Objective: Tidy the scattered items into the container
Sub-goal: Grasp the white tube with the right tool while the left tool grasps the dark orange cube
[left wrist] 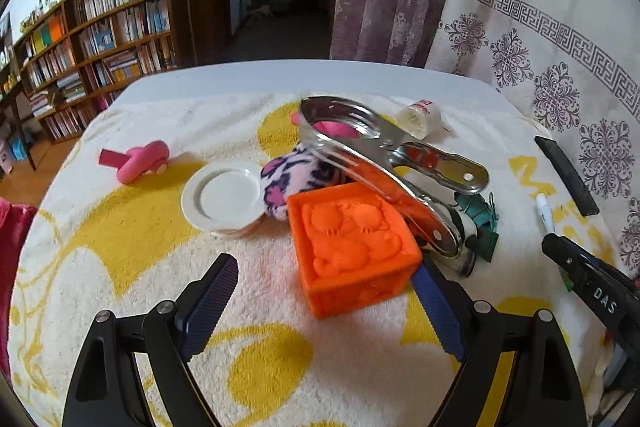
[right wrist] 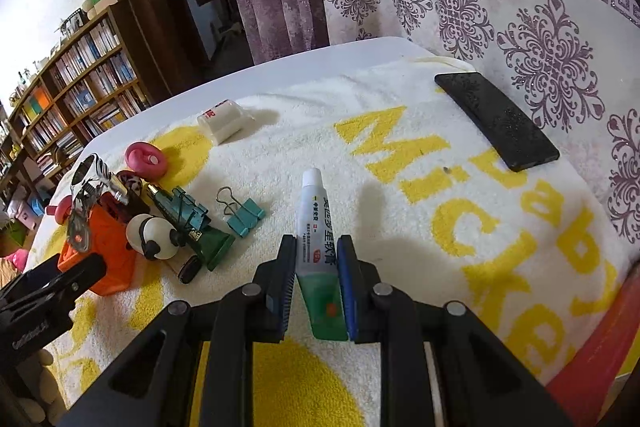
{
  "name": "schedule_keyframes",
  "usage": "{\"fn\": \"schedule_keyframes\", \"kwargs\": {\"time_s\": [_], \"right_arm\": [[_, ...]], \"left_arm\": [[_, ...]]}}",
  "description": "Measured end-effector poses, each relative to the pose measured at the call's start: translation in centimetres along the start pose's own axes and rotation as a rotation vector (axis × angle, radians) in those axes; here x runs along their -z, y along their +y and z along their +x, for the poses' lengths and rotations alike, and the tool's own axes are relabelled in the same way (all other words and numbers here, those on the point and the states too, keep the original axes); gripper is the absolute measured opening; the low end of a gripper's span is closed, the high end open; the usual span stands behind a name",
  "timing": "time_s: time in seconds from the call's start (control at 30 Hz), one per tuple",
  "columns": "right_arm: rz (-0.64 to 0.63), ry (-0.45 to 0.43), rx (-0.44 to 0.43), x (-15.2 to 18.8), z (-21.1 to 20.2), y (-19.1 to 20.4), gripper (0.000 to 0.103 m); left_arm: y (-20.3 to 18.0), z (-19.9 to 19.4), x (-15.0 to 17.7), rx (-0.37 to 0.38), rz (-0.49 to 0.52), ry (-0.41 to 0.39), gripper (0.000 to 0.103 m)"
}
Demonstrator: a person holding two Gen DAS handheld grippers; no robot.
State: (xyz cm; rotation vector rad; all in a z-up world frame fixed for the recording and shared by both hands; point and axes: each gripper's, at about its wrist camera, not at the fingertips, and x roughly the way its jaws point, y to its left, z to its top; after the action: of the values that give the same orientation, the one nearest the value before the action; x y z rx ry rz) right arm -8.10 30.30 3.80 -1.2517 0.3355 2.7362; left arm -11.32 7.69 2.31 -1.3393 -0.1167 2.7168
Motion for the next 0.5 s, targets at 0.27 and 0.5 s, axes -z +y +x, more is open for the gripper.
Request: {"fn": "schedule_keyframes", "kwargs": {"time_s": [0.27, 0.5], "right_arm": [[-0.009, 0.000, -0.001, 0.1, 0.0, 0.2, 0.023], [-0.018, 0.008, -0.005, 0.2, 0.2, 0.5, 0.023]], "left_arm": [[-1.0, 1.6, -0.6, -0.015, -0.034, 0.017, 0.090], [-0.7, 3.5, -0.8, -0.003, -0.080, 0.038, 0.075]]}}
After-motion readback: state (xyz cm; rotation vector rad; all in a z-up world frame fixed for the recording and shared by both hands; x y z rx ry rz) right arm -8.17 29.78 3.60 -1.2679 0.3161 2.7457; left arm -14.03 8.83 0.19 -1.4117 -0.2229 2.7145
